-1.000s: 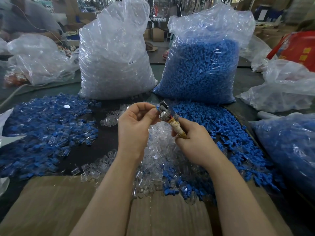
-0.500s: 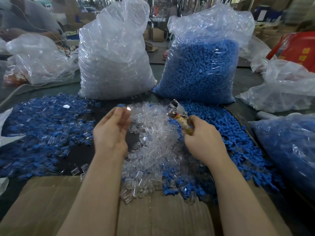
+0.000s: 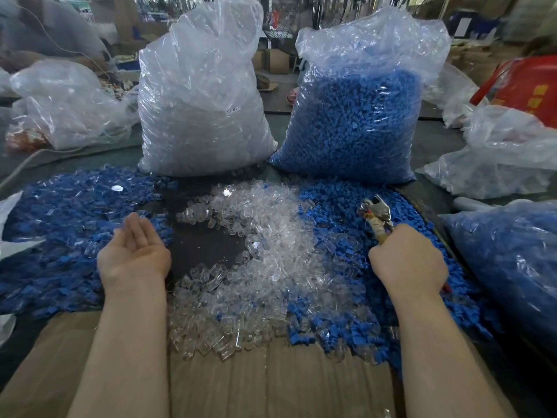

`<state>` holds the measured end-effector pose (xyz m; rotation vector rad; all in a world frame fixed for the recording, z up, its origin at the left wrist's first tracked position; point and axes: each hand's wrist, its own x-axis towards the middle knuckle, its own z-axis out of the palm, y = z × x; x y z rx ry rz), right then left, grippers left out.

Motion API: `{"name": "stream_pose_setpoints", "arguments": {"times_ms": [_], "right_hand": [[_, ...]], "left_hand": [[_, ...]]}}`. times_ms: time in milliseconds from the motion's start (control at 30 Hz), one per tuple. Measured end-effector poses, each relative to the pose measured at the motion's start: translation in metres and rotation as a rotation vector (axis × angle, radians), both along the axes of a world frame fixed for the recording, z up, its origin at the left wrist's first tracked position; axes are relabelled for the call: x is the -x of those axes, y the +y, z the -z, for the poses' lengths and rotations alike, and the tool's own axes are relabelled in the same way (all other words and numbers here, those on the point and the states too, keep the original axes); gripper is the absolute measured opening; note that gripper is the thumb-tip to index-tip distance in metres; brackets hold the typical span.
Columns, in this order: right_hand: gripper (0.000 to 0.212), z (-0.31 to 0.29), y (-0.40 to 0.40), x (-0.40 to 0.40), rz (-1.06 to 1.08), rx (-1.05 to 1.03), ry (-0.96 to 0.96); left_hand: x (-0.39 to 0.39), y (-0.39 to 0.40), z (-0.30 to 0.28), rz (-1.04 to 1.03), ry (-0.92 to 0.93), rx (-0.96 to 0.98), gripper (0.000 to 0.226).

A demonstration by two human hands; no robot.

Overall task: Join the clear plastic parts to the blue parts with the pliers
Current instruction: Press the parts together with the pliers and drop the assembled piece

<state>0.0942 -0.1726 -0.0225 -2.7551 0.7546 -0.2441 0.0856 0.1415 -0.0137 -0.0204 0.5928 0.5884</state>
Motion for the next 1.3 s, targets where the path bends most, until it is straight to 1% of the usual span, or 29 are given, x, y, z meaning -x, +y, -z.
{"name": "stream_pose_setpoints", "arguments": {"times_ms": [67, 100, 133, 200, 267, 333, 400, 467, 533, 567, 667, 767, 833, 933, 1000, 1067, 1133, 1200, 1267, 1300], "right_hand": [[0.022, 0.002, 0.000, 0.000, -0.002, 0.011, 0.025], [0.025, 0.002, 0.000, 0.000, 0.000, 0.013, 0.033], [0.028, 0.003, 0.000, -0.001, 0.001, 0.016, 0.042], [0.028, 0.004, 0.001, -0.001, -0.007, 0.030, 0.054], [0.020, 0.005, 0.002, -0.002, -0.034, 0.053, 0.063], [0.018, 0.005, 0.003, -0.003, -0.062, 0.070, 0.075], [0.018, 0.005, 0.003, -0.003, -0.072, 0.073, 0.071], [0.020, 0.006, 0.003, -0.003, -0.068, 0.077, 0.068], [0.028, 0.007, 0.003, -0.004, -0.061, 0.077, 0.068], [0.030, 0.008, 0.003, -0.004, -0.061, 0.072, 0.061], [0.024, 0.008, 0.003, -0.004, -0.069, 0.062, 0.007], [0.019, 0.008, 0.004, -0.004, -0.096, 0.062, -0.076], [0.016, 0.008, 0.006, -0.005, -0.127, 0.032, -0.157], [0.016, 0.006, 0.011, -0.008, -0.178, -0.114, -0.243], [0.016, 0.003, 0.015, -0.010, -0.213, -0.270, -0.288], [0.015, 0.001, 0.019, -0.011, -0.257, -0.431, -0.347], [0.012, 0.000, 0.024, -0.011, -0.309, -0.560, -0.399], [0.007, -0.002, 0.029, -0.009, -0.360, -0.671, -0.437], [0.008, -0.003, 0.034, -0.007, -0.401, -0.758, -0.458], [0.010, -0.004, 0.036, -0.006, -0.424, -0.787, -0.464]], "left_hand": [[-0.002, -0.001, 0.001, 0.043, -0.009, -0.054, 0.022], [-0.003, -0.003, 0.001, 0.098, -0.002, -0.111, 0.020], [-0.004, -0.005, 0.001, 0.179, 0.027, -0.209, 0.016], [-0.007, -0.014, 0.001, 0.387, 0.146, -0.533, 0.010], [-0.009, -0.025, 0.001, 0.569, 0.301, -0.944, 0.009], [-0.009, -0.037, 0.003, 0.686, 0.419, -1.334, 0.011], [-0.007, -0.046, 0.006, 0.772, 0.469, -1.646, 0.014], [-0.006, -0.053, 0.009, 0.862, 0.527, -1.826, 0.013], [-0.007, -0.058, 0.011, 0.969, 0.602, -1.922, 0.009], [-0.007, -0.059, 0.012, 1.017, 0.635, -1.957, 0.011], [-0.008, -0.059, 0.011, 1.088, 0.679, -1.991, 0.013], [-0.007, -0.058, 0.009, 1.104, 0.662, -2.009, 0.007], [-0.006, -0.058, 0.008, 1.095, 0.669, -2.048, 0.009], [-0.006, -0.060, 0.008, 1.061, 0.689, -2.134, 0.013], [-0.006, -0.061, 0.009, 1.003, 0.666, -2.130, 0.014], [-0.006, -0.061, 0.009, 0.907, 0.590, -1.997, 0.015], [-0.008, -0.063, 0.005, 0.836, 0.459, -1.742, 0.017], [-0.009, -0.067, 0.001, 0.826, 0.308, -1.456, 0.017], [-0.009, -0.071, -0.004, 0.825, 0.202, -1.227, 0.017], [-0.009, -0.073, -0.006, 0.826, 0.164, -1.139, 0.021]]}}
